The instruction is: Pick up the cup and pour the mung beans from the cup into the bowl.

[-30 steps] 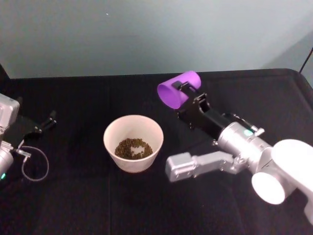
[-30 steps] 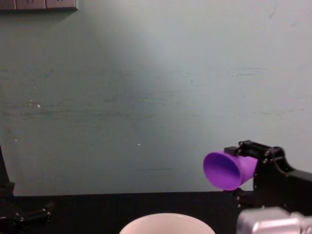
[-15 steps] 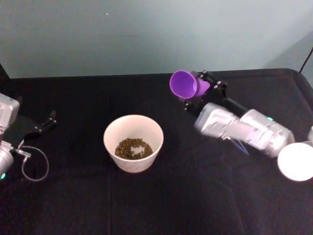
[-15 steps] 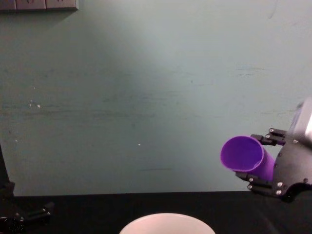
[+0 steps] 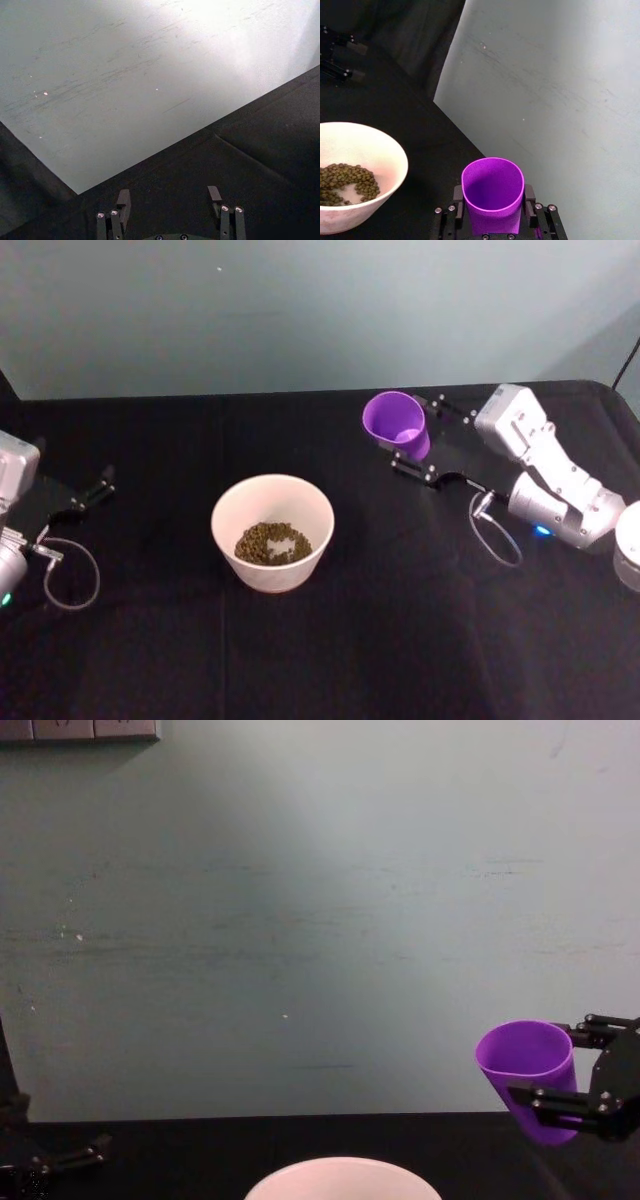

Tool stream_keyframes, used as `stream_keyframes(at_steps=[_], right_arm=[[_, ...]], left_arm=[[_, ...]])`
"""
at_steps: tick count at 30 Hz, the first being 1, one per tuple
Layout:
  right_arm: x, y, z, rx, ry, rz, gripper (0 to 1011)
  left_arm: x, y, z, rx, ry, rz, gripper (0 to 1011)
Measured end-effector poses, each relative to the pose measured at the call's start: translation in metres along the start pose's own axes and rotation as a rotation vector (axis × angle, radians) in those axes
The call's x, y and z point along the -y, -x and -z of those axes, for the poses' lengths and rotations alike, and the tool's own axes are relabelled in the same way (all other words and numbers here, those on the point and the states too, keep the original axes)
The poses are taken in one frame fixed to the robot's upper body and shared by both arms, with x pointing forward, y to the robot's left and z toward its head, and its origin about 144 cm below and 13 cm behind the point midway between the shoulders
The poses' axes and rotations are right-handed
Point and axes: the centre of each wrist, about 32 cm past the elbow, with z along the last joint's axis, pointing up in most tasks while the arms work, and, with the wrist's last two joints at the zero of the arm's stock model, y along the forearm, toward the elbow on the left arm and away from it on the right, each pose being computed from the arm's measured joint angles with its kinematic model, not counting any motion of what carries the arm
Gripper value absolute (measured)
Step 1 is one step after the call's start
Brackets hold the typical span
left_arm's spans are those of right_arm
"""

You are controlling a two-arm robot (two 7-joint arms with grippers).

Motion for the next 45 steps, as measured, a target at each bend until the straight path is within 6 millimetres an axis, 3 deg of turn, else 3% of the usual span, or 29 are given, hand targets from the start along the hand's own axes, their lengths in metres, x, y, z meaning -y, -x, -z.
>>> stream_keyframes(at_steps=[19,32,45], right_arm=[[-0.006,-0.001,0.023,-0.173,-0.004,-0.094,706],[-0.005,0.002,0.038,-0.385,0.041,-0.128,707],[-0.006,0.004,0.039,-0.446,0.048,-0.139,706]], left_arm=[[0.0,0.0,0.0,0.0,0.0,0.0,1000],[0.0,0.0,0.0,0.0,0.0,0.0,1000],[0.0,0.0,0.0,0.0,0.0,0.0,1000]])
